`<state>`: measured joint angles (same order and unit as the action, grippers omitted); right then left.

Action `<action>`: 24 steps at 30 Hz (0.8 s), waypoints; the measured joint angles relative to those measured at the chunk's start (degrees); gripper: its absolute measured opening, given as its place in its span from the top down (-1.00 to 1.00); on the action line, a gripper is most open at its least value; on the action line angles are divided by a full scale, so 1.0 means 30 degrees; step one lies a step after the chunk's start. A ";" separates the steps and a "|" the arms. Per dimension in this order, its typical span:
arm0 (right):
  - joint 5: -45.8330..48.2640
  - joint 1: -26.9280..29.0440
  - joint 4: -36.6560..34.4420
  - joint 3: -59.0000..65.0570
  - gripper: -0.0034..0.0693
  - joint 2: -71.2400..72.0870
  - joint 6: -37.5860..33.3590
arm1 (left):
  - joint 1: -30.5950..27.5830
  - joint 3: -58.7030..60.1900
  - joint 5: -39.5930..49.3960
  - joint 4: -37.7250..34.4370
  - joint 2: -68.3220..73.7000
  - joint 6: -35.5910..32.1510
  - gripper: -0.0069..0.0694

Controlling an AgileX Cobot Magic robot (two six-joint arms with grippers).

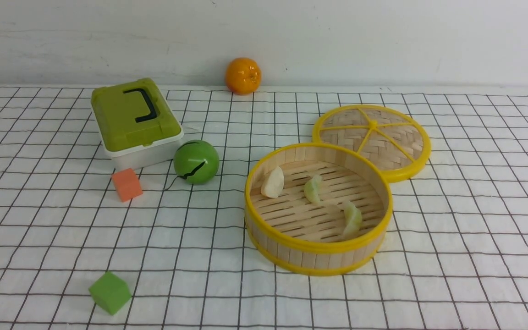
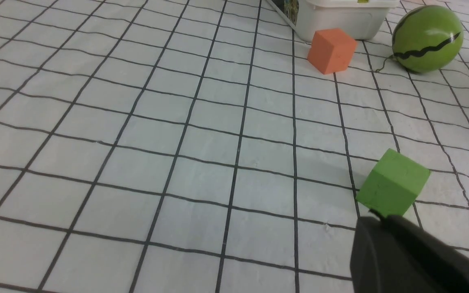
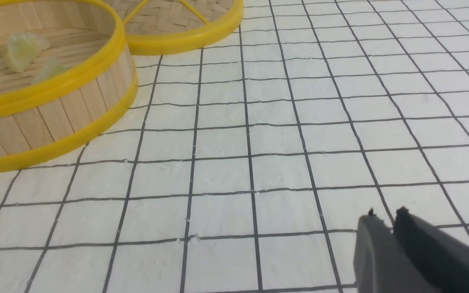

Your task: Put the dumplings into the steamer on the table with the white tablecloth.

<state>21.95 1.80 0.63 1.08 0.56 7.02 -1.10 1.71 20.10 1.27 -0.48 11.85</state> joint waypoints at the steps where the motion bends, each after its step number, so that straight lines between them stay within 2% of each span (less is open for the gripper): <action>1: 0.0000 0.0000 0.0000 0.0000 0.71 0.0000 0.0000 | 0.0000 0.0000 0.0000 0.0000 0.0000 0.0000 0.85; 24: 0.0000 0.0000 0.0000 0.0000 0.63 0.0000 0.0000 | 0.0000 0.0000 0.0000 -0.0022 0.0000 -0.0007 0.84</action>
<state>21.95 1.80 0.63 1.08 0.56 7.02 -1.10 1.71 20.10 1.21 -0.48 11.82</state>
